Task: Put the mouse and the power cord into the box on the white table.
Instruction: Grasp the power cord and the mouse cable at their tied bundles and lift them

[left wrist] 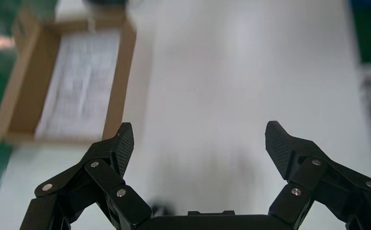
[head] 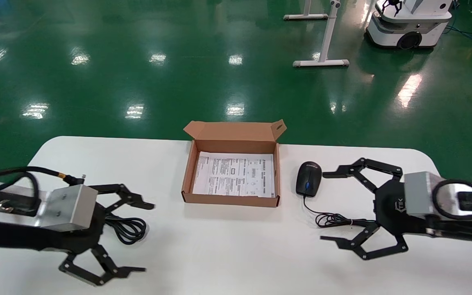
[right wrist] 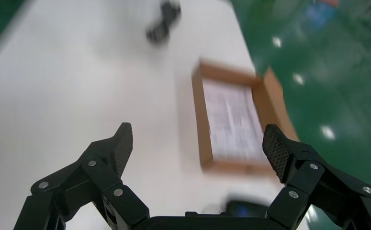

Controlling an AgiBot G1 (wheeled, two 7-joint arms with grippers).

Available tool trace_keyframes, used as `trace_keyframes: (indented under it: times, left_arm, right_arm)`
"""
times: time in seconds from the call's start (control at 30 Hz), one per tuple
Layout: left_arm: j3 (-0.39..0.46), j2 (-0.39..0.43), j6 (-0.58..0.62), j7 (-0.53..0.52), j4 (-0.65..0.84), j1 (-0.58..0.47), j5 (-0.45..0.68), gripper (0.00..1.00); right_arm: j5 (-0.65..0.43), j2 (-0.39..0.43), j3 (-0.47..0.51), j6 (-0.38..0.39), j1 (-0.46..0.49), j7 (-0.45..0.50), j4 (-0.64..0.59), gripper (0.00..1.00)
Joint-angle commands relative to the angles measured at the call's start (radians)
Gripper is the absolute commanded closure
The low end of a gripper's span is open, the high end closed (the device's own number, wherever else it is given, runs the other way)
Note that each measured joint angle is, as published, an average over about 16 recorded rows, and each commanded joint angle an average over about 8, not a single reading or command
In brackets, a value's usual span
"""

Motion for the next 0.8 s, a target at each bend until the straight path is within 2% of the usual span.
trace_keyframes:
  times: [0.03, 0.23, 0.47, 0.8]
  left_arm:
    - [0.053, 0.001, -0.002, 0.017, 0.025, -0.049, 0.064, 0.00]
    - [0.209, 0.068, 0.001, 0.111, 0.141, -0.154, 0.222, 0.00]
    - [0.366, 0.163, -0.002, 0.240, 0.323, -0.255, 0.289, 0.00]
    - [0.452, 0.259, -0.030, 0.425, 0.577, -0.342, 0.338, 0.00]
  right_arm:
    - [-0.052, -0.013, -0.031, 0.003, 0.033, -0.072, -0.076, 0.00]
    - [-0.198, -0.056, -0.093, 0.038, 0.110, -0.248, -0.264, 0.00]
    - [-0.311, -0.101, -0.146, 0.061, 0.181, -0.411, -0.436, 0.00]
    - [-0.388, -0.181, -0.184, 0.120, 0.259, -0.558, -0.628, 0.00]
